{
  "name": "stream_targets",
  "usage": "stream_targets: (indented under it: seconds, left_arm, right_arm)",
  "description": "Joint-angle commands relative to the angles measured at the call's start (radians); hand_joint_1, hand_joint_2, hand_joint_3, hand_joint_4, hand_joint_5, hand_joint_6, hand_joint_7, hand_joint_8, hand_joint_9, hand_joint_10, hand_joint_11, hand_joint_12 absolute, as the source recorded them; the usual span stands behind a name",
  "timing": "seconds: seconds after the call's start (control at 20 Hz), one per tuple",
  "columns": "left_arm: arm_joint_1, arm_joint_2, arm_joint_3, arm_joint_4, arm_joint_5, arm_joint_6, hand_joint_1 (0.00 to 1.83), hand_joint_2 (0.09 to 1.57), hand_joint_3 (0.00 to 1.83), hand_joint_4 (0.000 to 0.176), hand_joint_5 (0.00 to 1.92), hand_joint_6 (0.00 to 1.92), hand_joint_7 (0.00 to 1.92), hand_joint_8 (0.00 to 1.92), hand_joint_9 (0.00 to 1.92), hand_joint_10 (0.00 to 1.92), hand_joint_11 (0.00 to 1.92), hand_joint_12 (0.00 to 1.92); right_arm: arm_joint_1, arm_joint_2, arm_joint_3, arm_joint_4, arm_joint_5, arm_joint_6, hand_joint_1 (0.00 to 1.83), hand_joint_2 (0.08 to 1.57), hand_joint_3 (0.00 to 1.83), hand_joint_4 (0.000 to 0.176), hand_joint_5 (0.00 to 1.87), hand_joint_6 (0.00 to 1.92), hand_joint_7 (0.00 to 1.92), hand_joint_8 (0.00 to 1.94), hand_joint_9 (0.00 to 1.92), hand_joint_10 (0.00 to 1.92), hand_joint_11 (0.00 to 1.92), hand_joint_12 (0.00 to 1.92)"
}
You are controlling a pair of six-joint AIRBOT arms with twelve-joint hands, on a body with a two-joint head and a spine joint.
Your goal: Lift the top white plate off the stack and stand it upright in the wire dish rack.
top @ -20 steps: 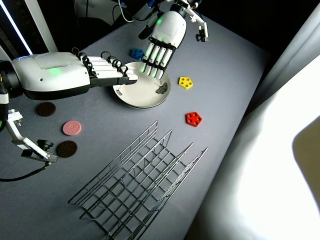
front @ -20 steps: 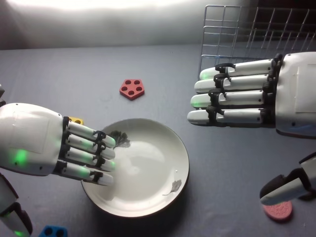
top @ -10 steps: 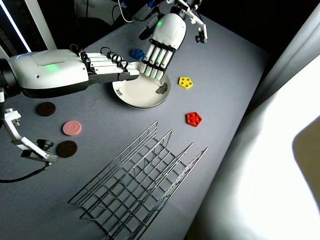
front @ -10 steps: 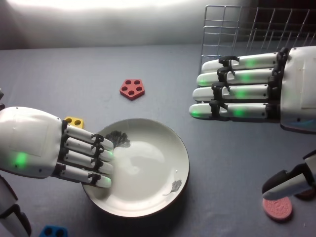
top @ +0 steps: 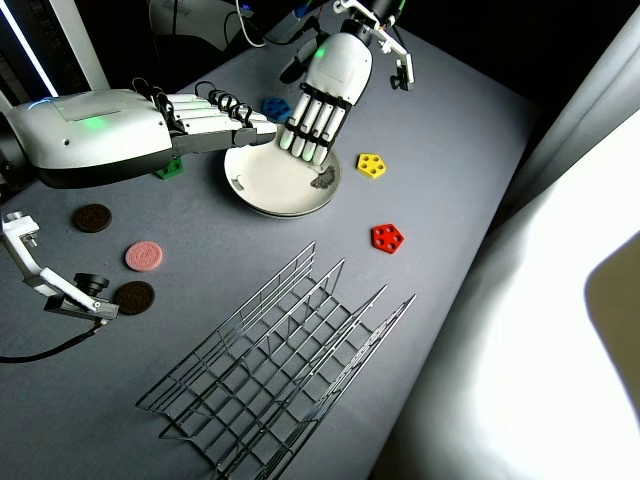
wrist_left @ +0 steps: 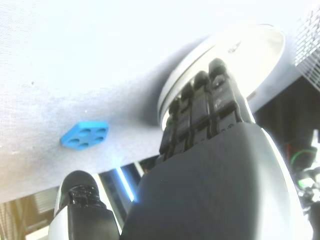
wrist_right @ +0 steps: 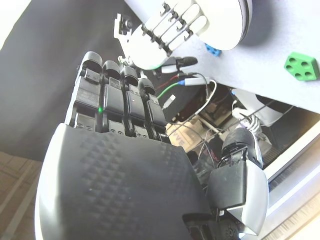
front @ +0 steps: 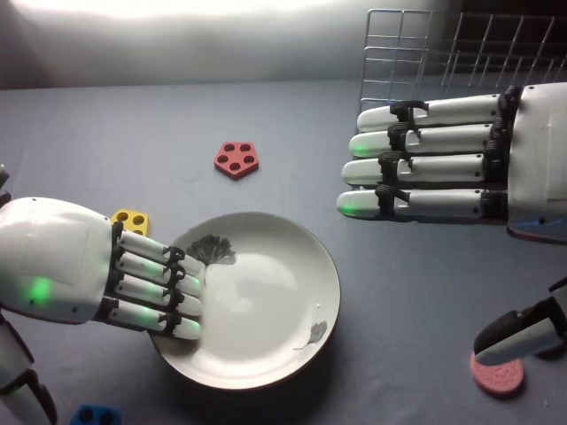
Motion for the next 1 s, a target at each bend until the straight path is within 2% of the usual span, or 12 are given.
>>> stream_targets:
  seconds: [0.0, 0.7, 0.95]
  left_arm:
    - [-0.008, -0.005, 0.001, -0.040, -0.032, 0.002, 0.11, 0.90, 0.00, 0.000, 0.08, 0.01, 0.09, 0.01, 0.07, 0.01, 0.10, 0.07]
    - [0.012, -0.019, 0.008, -0.047, -0.032, 0.001, 0.09, 0.90, 0.00, 0.000, 0.09, 0.01, 0.10, 0.00, 0.09, 0.00, 0.11, 0.07]
    - [0.009, -0.045, 0.004, -0.077, -0.034, -0.030, 0.08, 0.90, 0.00, 0.000, 0.07, 0.00, 0.08, 0.00, 0.07, 0.00, 0.09, 0.05]
  right_arm:
    - [0.005, 0.006, 0.000, 0.052, 0.093, -0.005, 0.00, 0.95, 0.00, 0.000, 0.07, 0.00, 0.08, 0.00, 0.08, 0.00, 0.09, 0.01]
    - [-0.006, -0.001, 0.005, -0.019, 0.087, -0.005, 0.00, 0.95, 0.00, 0.000, 0.10, 0.01, 0.11, 0.01, 0.11, 0.01, 0.10, 0.01]
    - [-0.012, -0.006, 0.009, -0.022, 0.078, -0.005, 0.00, 0.94, 0.00, 0.000, 0.08, 0.00, 0.10, 0.00, 0.10, 0.00, 0.10, 0.01]
